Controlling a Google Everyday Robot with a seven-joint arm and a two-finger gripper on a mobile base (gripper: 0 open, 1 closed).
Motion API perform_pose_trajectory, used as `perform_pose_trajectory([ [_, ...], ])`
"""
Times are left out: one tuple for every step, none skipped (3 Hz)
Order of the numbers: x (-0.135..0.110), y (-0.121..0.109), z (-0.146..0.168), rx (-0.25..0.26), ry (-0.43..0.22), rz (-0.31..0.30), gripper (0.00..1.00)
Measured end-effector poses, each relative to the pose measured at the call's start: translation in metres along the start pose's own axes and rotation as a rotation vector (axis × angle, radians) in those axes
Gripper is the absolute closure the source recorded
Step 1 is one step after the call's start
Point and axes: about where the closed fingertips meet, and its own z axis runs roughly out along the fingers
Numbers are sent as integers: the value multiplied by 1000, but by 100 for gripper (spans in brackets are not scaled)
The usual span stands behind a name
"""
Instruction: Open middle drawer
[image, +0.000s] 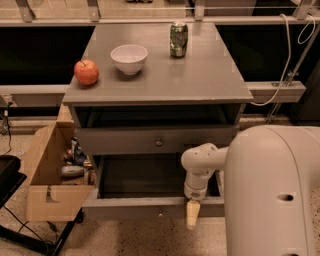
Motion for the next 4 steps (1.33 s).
perform_pose_trajectory([
  [1, 3, 2, -5, 0, 1, 2],
  [5, 27, 19, -40, 2, 8, 24],
  [-7, 58, 21, -49, -20, 15, 48],
  [-7, 58, 18, -49, -20, 15, 79],
])
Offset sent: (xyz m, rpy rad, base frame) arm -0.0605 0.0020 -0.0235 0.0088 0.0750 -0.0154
